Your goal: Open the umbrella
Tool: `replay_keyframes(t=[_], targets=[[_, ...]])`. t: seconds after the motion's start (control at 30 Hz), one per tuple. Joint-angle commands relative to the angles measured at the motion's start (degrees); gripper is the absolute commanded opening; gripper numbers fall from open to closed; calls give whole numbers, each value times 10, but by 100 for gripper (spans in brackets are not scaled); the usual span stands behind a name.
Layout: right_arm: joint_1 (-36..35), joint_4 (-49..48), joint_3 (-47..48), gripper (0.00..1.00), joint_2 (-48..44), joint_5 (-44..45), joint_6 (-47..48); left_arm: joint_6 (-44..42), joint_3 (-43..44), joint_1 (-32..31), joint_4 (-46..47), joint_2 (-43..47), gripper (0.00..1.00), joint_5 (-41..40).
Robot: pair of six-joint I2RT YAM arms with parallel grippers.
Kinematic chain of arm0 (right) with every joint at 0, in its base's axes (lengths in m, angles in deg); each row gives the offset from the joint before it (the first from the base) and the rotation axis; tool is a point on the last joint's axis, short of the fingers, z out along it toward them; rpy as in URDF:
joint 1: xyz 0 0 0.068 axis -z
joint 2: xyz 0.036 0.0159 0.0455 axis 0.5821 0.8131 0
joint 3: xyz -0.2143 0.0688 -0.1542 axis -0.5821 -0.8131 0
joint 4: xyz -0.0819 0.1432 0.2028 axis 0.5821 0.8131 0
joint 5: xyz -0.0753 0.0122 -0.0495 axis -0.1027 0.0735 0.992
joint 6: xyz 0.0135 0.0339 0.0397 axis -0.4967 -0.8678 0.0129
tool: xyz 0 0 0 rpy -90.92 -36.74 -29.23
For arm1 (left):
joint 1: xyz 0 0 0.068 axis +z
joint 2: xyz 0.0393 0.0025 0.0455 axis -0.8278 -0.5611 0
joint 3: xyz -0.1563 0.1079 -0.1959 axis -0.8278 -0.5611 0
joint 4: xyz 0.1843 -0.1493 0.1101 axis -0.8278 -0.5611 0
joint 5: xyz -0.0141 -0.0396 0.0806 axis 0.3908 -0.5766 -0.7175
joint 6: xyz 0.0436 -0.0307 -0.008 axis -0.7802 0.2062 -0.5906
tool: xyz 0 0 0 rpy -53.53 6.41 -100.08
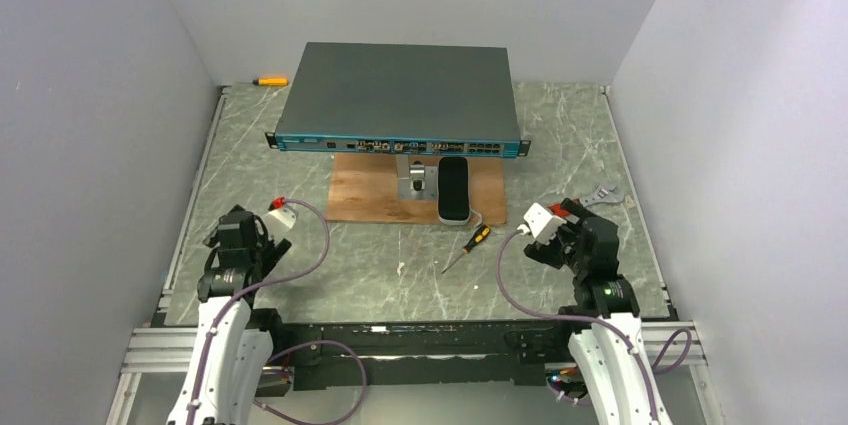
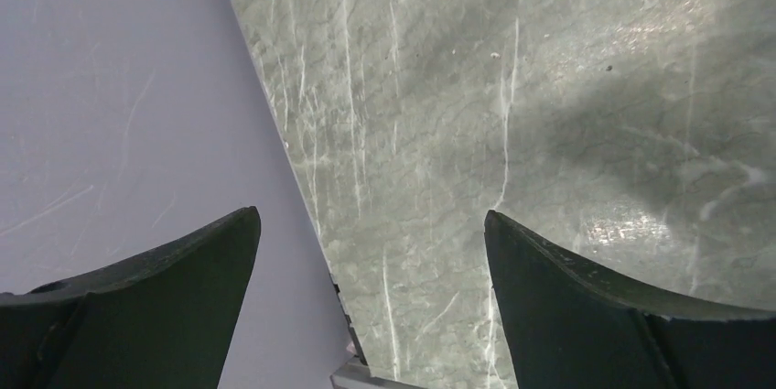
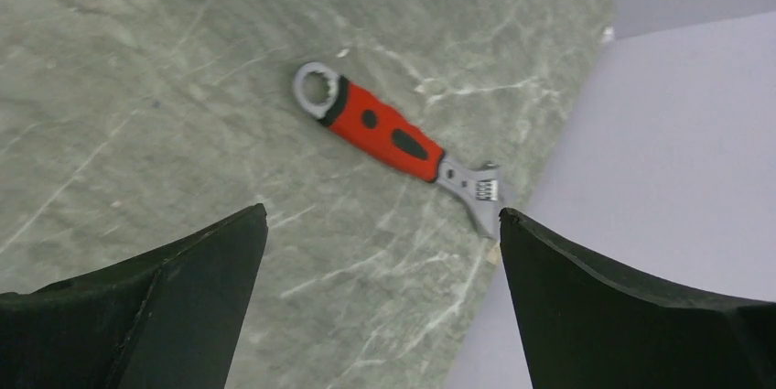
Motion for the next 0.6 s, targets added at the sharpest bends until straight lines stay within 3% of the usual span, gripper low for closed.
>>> replay_keyframes(t=[0.0, 0.1, 0.23, 0.3, 0.43, 0.5, 0.57], targets=[[1, 54, 45, 99, 38, -73, 19, -2, 39, 1, -29, 21, 98, 75], [0, 102, 60, 89, 51, -125, 67, -70, 76, 1, -115, 33, 98, 212], [0, 101, 32, 67, 36, -181, 140, -115, 71, -20, -114, 31, 97, 283], [-2, 102, 22, 54, 38, -205, 176, -124, 60, -45, -96, 14, 82, 280], [-20, 78, 12, 21, 74, -230, 209, -142, 41, -135, -50, -34, 31, 259], [-45, 35, 3, 4, 105, -220, 205, -141, 32, -170, -17, -57, 22, 250], [-90, -20, -5, 0, 138, -197, 191, -150, 27, -197, 8, -80, 14, 254]])
